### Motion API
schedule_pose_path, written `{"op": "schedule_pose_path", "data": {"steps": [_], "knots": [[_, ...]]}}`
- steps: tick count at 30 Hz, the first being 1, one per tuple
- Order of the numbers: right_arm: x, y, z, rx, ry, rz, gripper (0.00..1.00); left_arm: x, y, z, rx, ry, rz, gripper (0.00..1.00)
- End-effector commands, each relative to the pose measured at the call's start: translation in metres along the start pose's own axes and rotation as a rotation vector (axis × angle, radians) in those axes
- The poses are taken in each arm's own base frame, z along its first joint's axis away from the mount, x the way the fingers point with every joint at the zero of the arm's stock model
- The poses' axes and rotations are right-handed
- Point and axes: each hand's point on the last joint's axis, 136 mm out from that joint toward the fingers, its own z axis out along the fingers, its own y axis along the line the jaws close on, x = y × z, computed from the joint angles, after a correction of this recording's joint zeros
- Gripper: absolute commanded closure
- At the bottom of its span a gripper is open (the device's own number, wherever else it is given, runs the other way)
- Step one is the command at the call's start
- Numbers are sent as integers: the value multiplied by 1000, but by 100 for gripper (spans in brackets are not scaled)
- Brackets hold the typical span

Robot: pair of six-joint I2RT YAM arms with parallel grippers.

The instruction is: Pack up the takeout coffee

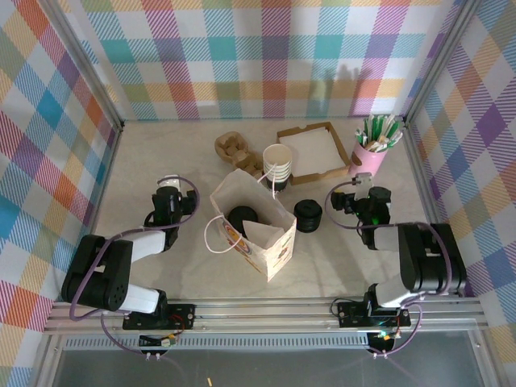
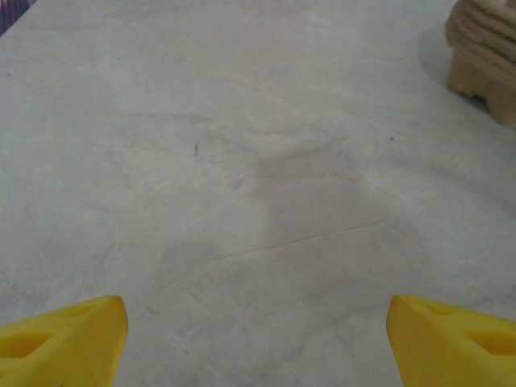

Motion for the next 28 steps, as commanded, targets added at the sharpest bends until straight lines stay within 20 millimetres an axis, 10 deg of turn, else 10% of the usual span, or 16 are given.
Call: {"op": "schedule_pose_path", "data": {"steps": [1,6,28], "knots": [[-22,-8,6,23,-66,39,9,-25,2,-2,16,-155,10,15],[-22,-13,7,45,-53,53,4,-5,27,14,-92,-147,-74,0],[-22,-15,6,54,-56,55,1,-5,32,17,-126,-131,-78,0]]}}
